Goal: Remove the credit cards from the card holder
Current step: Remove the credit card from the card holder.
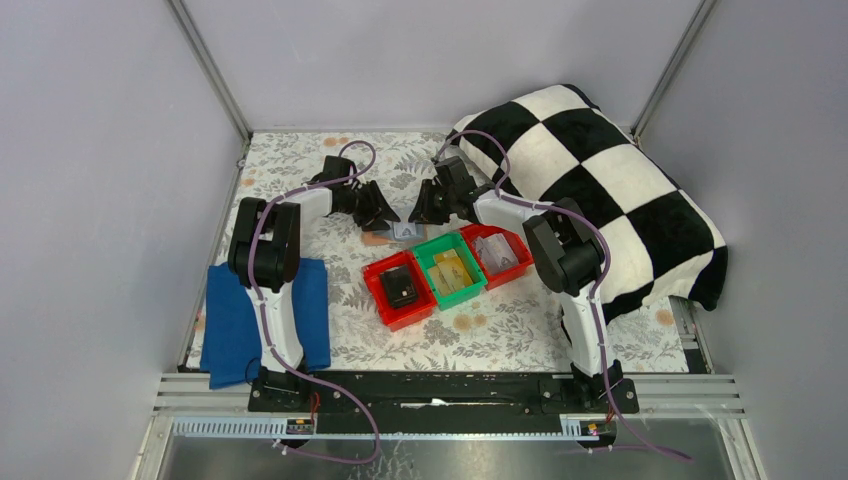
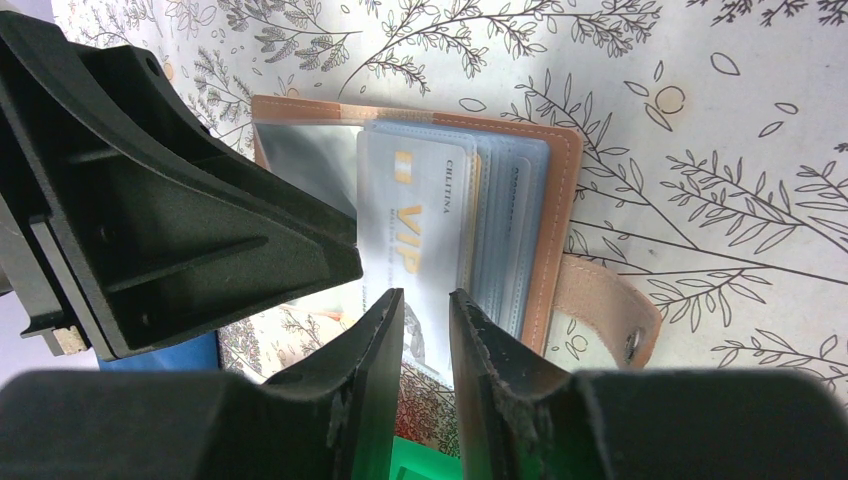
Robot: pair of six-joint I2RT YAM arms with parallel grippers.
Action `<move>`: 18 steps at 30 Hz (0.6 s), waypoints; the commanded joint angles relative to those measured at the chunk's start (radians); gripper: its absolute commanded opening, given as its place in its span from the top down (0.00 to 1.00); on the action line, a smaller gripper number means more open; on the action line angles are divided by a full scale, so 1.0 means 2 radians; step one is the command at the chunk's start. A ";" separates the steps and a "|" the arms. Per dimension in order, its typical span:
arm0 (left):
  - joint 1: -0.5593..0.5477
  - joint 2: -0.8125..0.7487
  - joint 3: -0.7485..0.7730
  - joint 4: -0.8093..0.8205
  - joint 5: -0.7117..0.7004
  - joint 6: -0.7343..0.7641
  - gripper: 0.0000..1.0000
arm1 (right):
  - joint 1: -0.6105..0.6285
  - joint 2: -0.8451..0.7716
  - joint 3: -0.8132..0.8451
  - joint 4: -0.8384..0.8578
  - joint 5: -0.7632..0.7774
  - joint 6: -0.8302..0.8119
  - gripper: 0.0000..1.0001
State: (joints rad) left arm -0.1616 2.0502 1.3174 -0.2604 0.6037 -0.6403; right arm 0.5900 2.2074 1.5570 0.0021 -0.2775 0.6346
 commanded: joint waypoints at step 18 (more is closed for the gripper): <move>0.003 -0.026 -0.008 0.009 0.002 0.004 0.55 | -0.001 0.004 0.005 -0.013 -0.018 0.004 0.69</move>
State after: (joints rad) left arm -0.1616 2.0502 1.3155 -0.2584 0.6052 -0.6403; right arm 0.5880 2.2074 1.5566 0.0029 -0.2951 0.6373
